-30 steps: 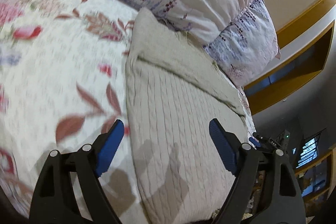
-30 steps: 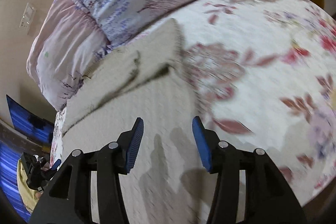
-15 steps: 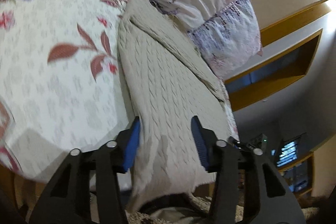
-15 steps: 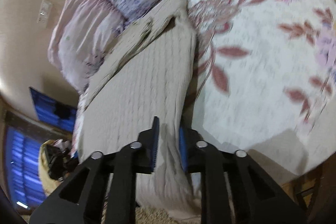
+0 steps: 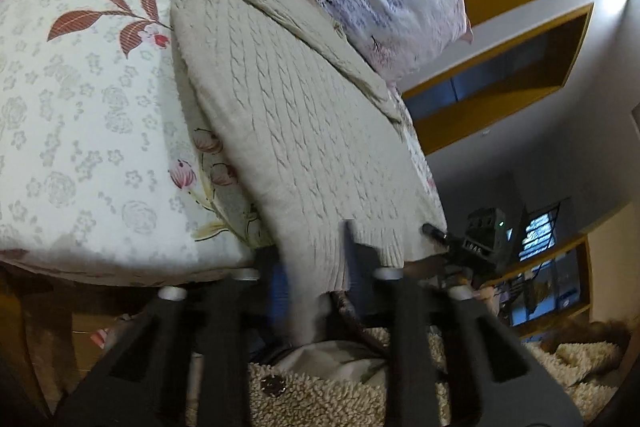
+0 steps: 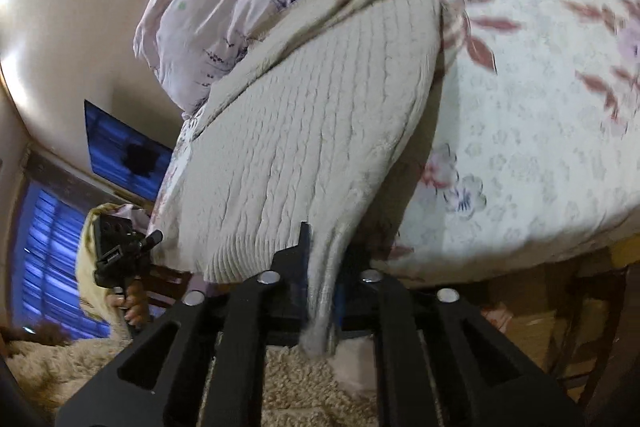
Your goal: Fold small clothes
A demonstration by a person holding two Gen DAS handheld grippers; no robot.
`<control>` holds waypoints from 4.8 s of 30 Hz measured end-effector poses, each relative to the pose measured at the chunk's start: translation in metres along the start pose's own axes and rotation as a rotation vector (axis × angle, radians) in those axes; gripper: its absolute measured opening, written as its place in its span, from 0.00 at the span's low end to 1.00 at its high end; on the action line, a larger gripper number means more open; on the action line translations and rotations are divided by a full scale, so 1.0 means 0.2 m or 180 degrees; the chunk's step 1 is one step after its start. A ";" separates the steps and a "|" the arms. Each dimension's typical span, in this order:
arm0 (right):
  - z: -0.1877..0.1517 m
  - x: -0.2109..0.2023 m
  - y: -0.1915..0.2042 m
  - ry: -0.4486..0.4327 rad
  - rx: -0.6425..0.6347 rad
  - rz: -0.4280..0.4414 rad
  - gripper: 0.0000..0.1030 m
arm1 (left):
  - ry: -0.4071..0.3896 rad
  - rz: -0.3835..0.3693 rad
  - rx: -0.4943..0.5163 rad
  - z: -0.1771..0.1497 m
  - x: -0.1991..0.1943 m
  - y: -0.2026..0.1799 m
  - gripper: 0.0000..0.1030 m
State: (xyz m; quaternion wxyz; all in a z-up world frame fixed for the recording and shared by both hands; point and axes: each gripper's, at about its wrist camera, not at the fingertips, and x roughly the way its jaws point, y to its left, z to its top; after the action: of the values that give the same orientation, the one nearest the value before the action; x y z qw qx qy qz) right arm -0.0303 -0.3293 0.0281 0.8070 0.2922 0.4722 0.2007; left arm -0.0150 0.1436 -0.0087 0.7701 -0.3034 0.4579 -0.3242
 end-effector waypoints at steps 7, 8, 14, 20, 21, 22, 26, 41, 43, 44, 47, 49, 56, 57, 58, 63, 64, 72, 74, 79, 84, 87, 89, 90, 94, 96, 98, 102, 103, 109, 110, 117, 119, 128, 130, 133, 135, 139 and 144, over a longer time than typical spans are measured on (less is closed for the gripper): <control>0.10 -0.13 0.15 -0.0670 -0.0329 -0.0178 0.08 | -0.0225 0.0286 0.0156 0.06 -0.07 -0.05 0.06; 0.11 -0.16 0.17 -0.0779 -0.0390 -0.0225 0.07 | -0.0290 0.0336 0.0179 0.07 -0.09 -0.05 0.06; 0.21 -0.26 0.25 -0.1337 -0.0703 -0.0576 0.07 | -0.0808 0.0692 0.0337 0.22 -0.26 -0.11 0.06; 0.32 -0.24 0.34 -0.1600 -0.0987 -0.0813 0.07 | -0.1169 0.0969 0.0532 0.45 -0.29 -0.22 0.06; 0.35 -0.24 0.36 -0.1624 -0.1019 -0.0852 0.07 | -0.1190 0.1029 0.0582 0.49 -0.29 -0.23 0.06; 0.38 -0.23 0.37 -0.1639 -0.1046 -0.0887 0.07 | -0.1228 0.1128 0.0681 0.54 -0.27 -0.27 0.06; 0.52 -0.18 0.38 -0.1647 -0.1092 -0.1031 0.07 | -0.1322 0.1336 0.0931 0.70 -0.21 -0.36 0.06; 1.04 0.17 0.23 -0.1420 -0.0933 -0.1143 0.07 | -0.1241 0.1354 0.0425 1.26 0.09 -0.15 0.06; 1.10 0.25 0.16 -0.1324 -0.0820 -0.1135 0.07 | -0.1190 0.1342 0.0299 1.31 0.15 -0.07 0.06; 1.13 0.30 0.12 -0.1260 -0.0752 -0.1134 0.07 | -0.1162 0.1337 0.0235 1.33 0.18 -0.02 0.06; 1.21 0.44 -0.01 -0.1028 -0.0474 -0.1125 0.07 | -0.1044 0.1289 0.0046 1.38 0.27 0.10 0.06; 1.23 0.50 -0.08 -0.0904 -0.0303 -0.1105 0.07 | -0.0958 0.1200 -0.0146 1.41 0.33 0.20 0.06; 1.30 0.55 -0.19 -0.0746 0.0109 -0.0771 0.08 | -0.0897 0.0696 -0.0640 1.44 0.37 0.37 0.06; 1.32 0.55 -0.20 -0.0730 0.0208 -0.0692 0.08 | -0.0899 0.0632 -0.0678 1.45 0.37 0.38 0.06; 1.34 0.55 -0.22 -0.0725 0.0307 -0.0609 0.09 | -0.0900 0.0597 -0.0698 1.46 0.37 0.38 0.06; 1.44 0.58 -0.30 -0.0737 0.0749 -0.0273 0.45 | -0.0937 0.0418 -0.0834 1.51 0.40 0.40 0.24; 1.46 0.58 -0.30 -0.0774 0.0786 -0.0239 0.48 | -0.0983 0.0400 -0.0875 1.52 0.39 0.41 0.31; 1.47 0.52 -0.27 -0.1015 0.0628 -0.0485 0.60 | -0.1182 0.0437 -0.0855 1.55 0.32 0.39 0.49; 1.42 0.46 -0.24 -0.1065 0.0449 -0.0636 0.59 | -0.1132 0.0554 -0.0742 1.52 0.30 0.36 0.49; 1.26 0.35 -0.16 -0.0947 0.0011 -0.0886 0.43 | -0.0989 0.1097 -0.0171 1.40 0.26 0.24 0.49; 1.15 0.38 -0.15 -0.0754 -0.0112 -0.1007 0.36 | -0.0880 0.1389 0.0129 1.29 0.27 0.18 0.43; 1.11 0.42 -0.17 -0.0628 -0.0159 -0.1076 0.26 | -0.0777 0.1507 0.0188 1.25 0.29 0.18 0.37; 1.09 0.45 -0.17 -0.0554 -0.0224 -0.1197 0.15 | -0.0711 0.1529 0.0189 1.22 0.30 0.20 0.26; 1.08 0.45 -0.17 -0.0562 -0.0257 -0.1239 0.13 | -0.0668 0.1545 0.0186 1.21 0.32 0.21 0.18; 1.05 0.42 -0.14 -0.0641 -0.0266 -0.1246 0.11 | -0.0636 0.1607 0.0209 1.19 0.34 0.22 0.08; 1.03 0.39 -0.13 -0.0682 -0.0270 -0.1274 0.10 | -0.0642 0.1600 0.0207 1.19 0.33 0.21 0.06; 1.02 0.36 -0.12 -0.0711 -0.0266 -0.1288 0.10 | -0.0631 0.1597 0.0225 1.18 0.31 0.21 0.05; 0.98 0.34 -0.10 -0.0726 -0.0286 -0.1379 0.10 | -0.0610 0.1601 0.0243 1.15 0.28 0.21 0.05; 0.98 0.34 -0.10 -0.0724 -0.0299 -0.1413 0.10 | -0.0603 0.1609 0.0248 1.14 0.27 0.21 0.05; 0.97 0.43 -0.11 -0.0624 -0.0367 -0.1740 0.10 | -0.0613 0.1678 0.0261 1.11 0.28 0.23 0.05; 0.98 0.45 -0.10 -0.0613 -0.0387 -0.1793 0.10 | -0.0617 0.1689 0.0268 1.12 0.29 0.22 0.06; 0.99 0.40 0.02 -0.0730 -0.0510 -0.1771 0.33 | -0.0838 0.1723 0.0354 1.10 0.24 0.13 0.42; 0.98 0.40 0.10 -0.0780 -0.0687 -0.1670 0.38 | -0.0993 0.1757 0.0557 1.08 0.22 0.04 0.47; 0.95 0.68 0.19 -0.0260 -0.1027 -0.1670 0.40 | -0.0514 0.1716 0.0882 1.00 0.47 -0.03 0.57; 0.93 0.70 0.18 -0.0292 -0.1078 -0.1682 0.41 | -0.0501 0.1751 0.0935 0.98 0.49 0.00 0.57; 0.93 0.70 0.18 -0.0245 -0.1052 -0.1683 0.41 | -0.0468 0.1751 0.0976 0.98 0.49 -0.01 0.60; 0.95 0.69 0.19 -0.0223 -0.0995 -0.1707 0.43 | -0.0481 0.1675 0.0912 0.99 0.47 -0.01 0.63; 0.97 0.68 0.26 -0.0307 -0.0984 -0.1568 0.53 | -0.0670 0.1354 0.0510 1.06 0.35 0.03 0.69; 1.00 0.81 0.41 -0.0254 -0.1139 -0.1412 0.57 | -0.0871 0.1303 -0.0007 1.17 0.21 0.16 0.75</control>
State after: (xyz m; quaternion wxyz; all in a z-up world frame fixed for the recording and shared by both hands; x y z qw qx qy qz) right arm 0.2175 -0.2278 0.0539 0.8879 0.0424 0.4496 0.0877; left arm 0.2186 0.1702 0.0391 0.8743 -0.2463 0.4017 -0.1168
